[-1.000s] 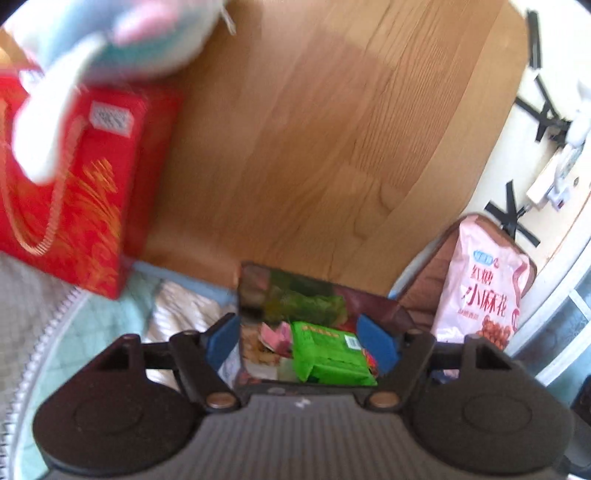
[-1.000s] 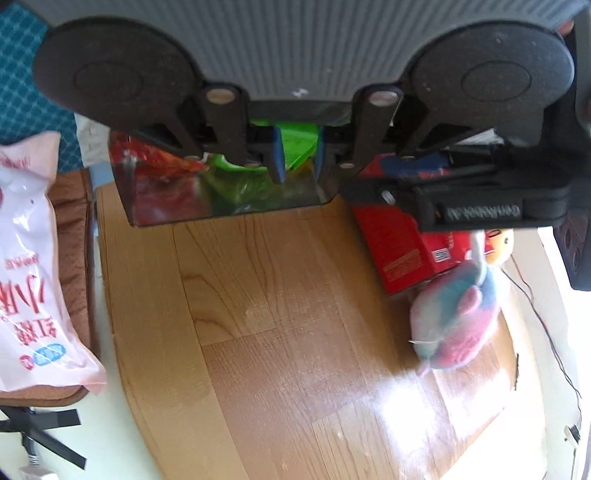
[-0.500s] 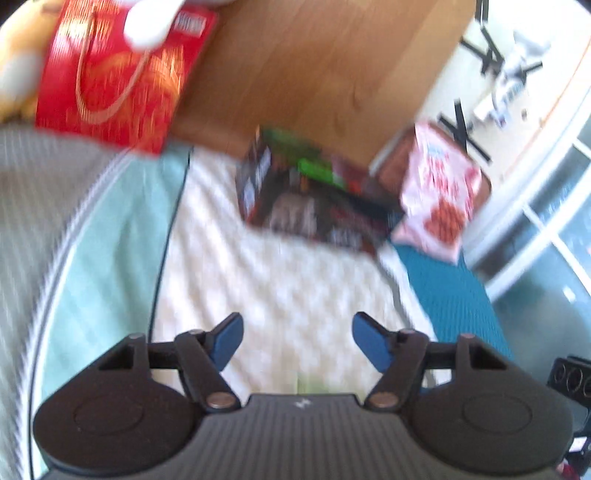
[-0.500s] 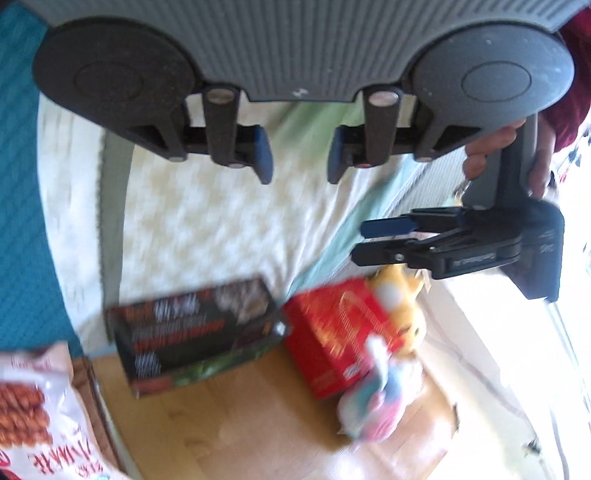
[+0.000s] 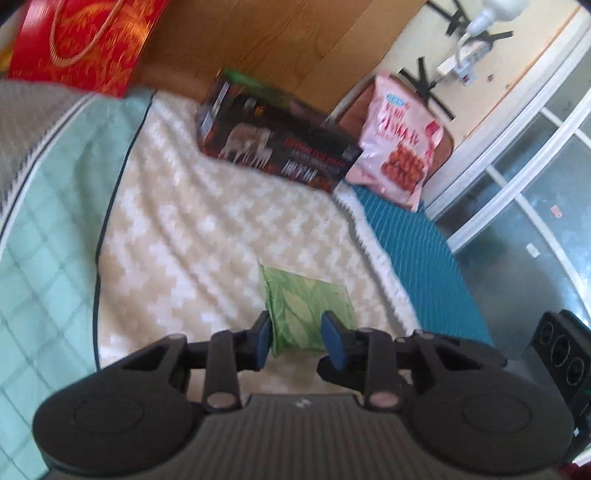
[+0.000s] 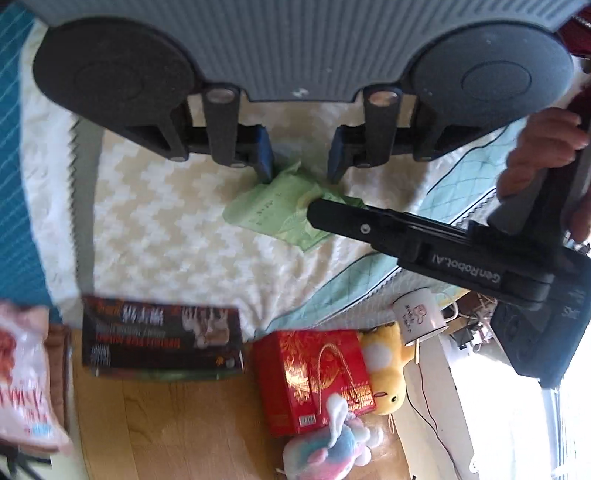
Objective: Organize snacks
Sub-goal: 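Move the left tool to the pale green pack and grasp it, then carry the pale green pack into the black box and release it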
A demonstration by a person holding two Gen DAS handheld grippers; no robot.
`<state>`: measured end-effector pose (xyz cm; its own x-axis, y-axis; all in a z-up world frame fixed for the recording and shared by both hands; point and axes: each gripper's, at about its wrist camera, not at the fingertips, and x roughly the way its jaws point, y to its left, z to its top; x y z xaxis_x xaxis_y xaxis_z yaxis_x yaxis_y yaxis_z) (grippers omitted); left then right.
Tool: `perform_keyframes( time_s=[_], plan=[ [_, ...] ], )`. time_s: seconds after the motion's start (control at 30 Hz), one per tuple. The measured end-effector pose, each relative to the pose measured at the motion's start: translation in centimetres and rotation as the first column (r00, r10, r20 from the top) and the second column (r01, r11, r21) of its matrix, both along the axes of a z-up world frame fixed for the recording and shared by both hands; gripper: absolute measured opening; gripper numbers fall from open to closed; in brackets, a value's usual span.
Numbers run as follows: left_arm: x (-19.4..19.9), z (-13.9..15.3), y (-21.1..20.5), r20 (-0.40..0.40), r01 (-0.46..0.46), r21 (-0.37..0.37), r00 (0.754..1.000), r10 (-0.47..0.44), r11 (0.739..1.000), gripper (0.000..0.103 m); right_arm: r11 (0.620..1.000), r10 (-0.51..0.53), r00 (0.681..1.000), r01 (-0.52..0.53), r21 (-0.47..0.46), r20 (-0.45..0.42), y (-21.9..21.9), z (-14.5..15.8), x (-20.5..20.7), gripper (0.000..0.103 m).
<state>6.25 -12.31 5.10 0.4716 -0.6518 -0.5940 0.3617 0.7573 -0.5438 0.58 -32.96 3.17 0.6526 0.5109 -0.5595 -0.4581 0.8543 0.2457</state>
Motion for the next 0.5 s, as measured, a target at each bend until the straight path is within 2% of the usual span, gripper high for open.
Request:
perform_keyframes(
  time_s=[0.13, 0.27, 0.4, 0.5],
  plan=[
    [2.0, 4.6, -0.6, 0.096, 0.006, -0.025, 0.995, -0.004, 1.000, 0.029, 0.999, -0.027, 0.996, 0.025, 0.023, 0.090, -1.0, 3.2, 1.7, 0.029],
    [4.8, 12.4, -1.5, 0.236, -0.004, -0.041, 0.972, 0.014, 0.999, 0.029, 0.999, -0.039, 0.976, 0.035, 0.021, 0.217, -2.0, 9.2, 4.7, 0.029],
    [6.9, 21.6, -2.1, 0.386, -0.015, -0.060, 0.922, 0.037, 0.998, 0.030, 0.998, -0.037, 0.939, 0.021, 0.052, 0.342, -3.3, 17.3, 8.5, 0.029],
    [7.3, 27.1, -3.1, 0.518, -0.032, -0.022, 0.855, 0.039, 0.999, 0.030, 0.999, -0.021, 0.898, -0.003, 0.052, 0.440, -3.6, 22.9, 10.6, 0.029]
  ],
)
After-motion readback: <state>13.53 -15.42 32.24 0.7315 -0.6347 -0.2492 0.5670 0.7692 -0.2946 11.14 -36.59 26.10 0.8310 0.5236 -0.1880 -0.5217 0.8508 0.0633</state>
